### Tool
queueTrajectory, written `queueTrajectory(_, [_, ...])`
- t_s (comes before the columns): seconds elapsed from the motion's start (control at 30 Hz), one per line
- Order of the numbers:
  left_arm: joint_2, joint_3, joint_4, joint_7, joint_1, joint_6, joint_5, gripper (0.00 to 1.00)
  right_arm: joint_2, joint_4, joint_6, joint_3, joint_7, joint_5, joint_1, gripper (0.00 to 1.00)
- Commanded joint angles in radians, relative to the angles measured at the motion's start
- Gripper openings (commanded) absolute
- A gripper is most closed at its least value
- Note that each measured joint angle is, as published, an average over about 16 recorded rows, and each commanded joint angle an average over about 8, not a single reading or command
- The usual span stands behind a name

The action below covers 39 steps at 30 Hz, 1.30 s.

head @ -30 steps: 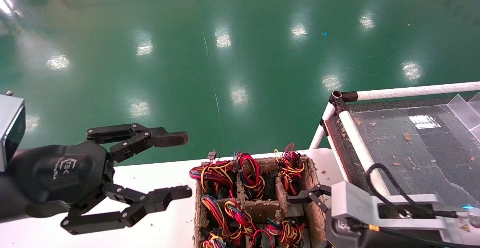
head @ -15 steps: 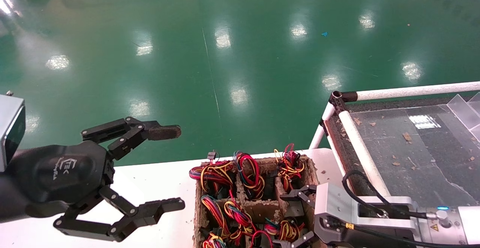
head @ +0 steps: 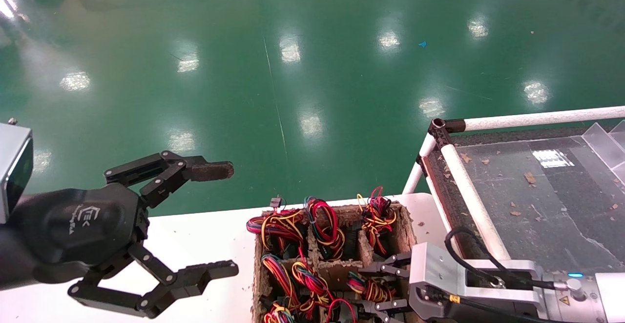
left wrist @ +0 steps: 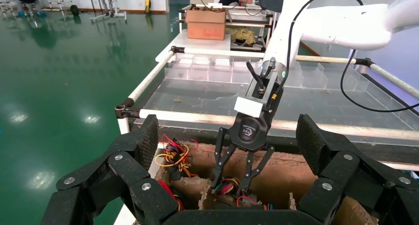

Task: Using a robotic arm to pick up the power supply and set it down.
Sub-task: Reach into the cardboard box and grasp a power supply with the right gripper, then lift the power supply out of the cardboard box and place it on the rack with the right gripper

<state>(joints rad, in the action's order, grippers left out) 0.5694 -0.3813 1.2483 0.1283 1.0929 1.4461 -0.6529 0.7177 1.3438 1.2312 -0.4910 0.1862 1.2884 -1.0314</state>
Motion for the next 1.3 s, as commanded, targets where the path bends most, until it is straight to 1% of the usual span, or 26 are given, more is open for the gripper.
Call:
queueTrajectory(0.03, [0.0, 0.0, 0.0, 0.0, 0.0, 0.0, 0.0, 1.0, -0.003, -0.001, -0.001, 0.002, 0.0, -0.005, 0.005, 0.0])
queueTrajectory(0.3, [0.0, 0.0, 0.0, 0.0, 0.0, 0.0, 0.0, 1.0, -0.019, 0.0, -0.005, 0.022, -0.013, -0.04, 0.023, 0.0])
queueTrajectory(0.5, [0.0, 0.0, 0.0, 0.0, 0.0, 0.0, 0.0, 1.0, -0.044, 0.005, 0.005, 0.055, -0.033, -0.097, 0.033, 0.0])
queueTrajectory(0.77, [0.0, 0.0, 0.0, 0.0, 0.0, 0.0, 0.0, 1.0, -0.12, 0.011, 0.061, 0.146, -0.069, -0.245, 0.01, 0.0])
queueTrajectory(1.0, [0.0, 0.0, 0.0, 0.0, 0.0, 0.0, 0.0, 1.0, -0.205, 0.01, 0.103, 0.256, -0.104, -0.388, -0.038, 0.0])
queueTrajectory(1.13, [0.0, 0.0, 0.0, 0.0, 0.0, 0.0, 0.0, 1.0, -0.25, 0.008, 0.09, 0.321, -0.135, -0.435, -0.069, 0.0])
queueTrajectory(1.3, [0.0, 0.0, 0.0, 0.0, 0.0, 0.0, 0.0, 1.0, -0.278, 0.006, 0.03, 0.378, -0.192, -0.432, -0.082, 0.0])
